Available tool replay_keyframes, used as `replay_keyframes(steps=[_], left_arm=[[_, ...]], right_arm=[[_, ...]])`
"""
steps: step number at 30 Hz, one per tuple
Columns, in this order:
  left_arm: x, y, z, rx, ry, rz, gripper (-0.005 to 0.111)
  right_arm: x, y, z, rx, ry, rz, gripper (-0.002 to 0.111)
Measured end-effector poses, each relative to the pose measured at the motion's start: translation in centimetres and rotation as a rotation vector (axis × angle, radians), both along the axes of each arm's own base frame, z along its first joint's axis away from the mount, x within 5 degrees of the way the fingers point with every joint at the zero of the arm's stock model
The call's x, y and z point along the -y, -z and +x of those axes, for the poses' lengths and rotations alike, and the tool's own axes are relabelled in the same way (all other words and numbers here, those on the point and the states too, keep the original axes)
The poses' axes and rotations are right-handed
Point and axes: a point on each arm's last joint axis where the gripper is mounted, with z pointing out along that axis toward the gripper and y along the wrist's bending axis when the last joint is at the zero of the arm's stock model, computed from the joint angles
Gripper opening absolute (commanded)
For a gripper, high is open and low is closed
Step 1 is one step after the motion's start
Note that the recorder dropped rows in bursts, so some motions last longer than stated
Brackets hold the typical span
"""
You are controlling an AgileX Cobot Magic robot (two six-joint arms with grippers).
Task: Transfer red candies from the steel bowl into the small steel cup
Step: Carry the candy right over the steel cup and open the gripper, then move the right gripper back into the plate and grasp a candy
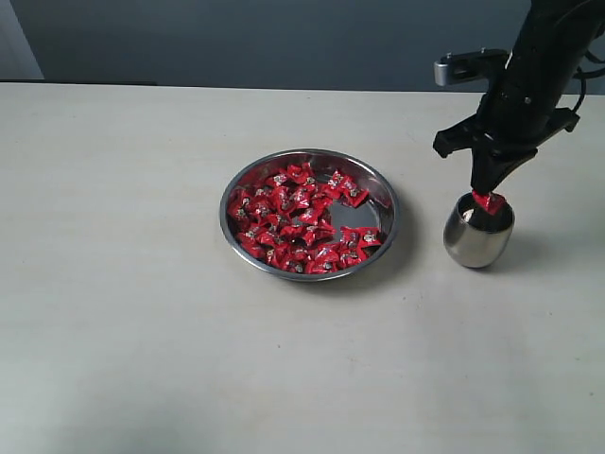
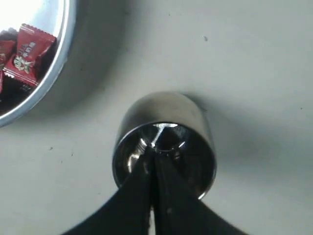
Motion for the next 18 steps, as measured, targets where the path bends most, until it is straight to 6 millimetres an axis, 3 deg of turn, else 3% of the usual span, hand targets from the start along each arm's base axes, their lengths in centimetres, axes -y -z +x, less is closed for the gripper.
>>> replay_keyframes(steps=[7,14,18], left_arm=[[0.0,0.0,0.0,0.0,0.0,0.0,0.0],[0.0,0.0,0.0,0.0,0.0,0.0,0.0],[0.0,0.0,0.0,0.0,0.0,0.0,0.0]], right_arm=[[0.5,0.0,0.1,0.009,-0.016,-0.048,0.043],[0.2,0.0,0.0,0.003,-0.003,-0.012,0.043],[-2.0,-0.2,0.0,0.03,-0.02,0.122,0.043]])
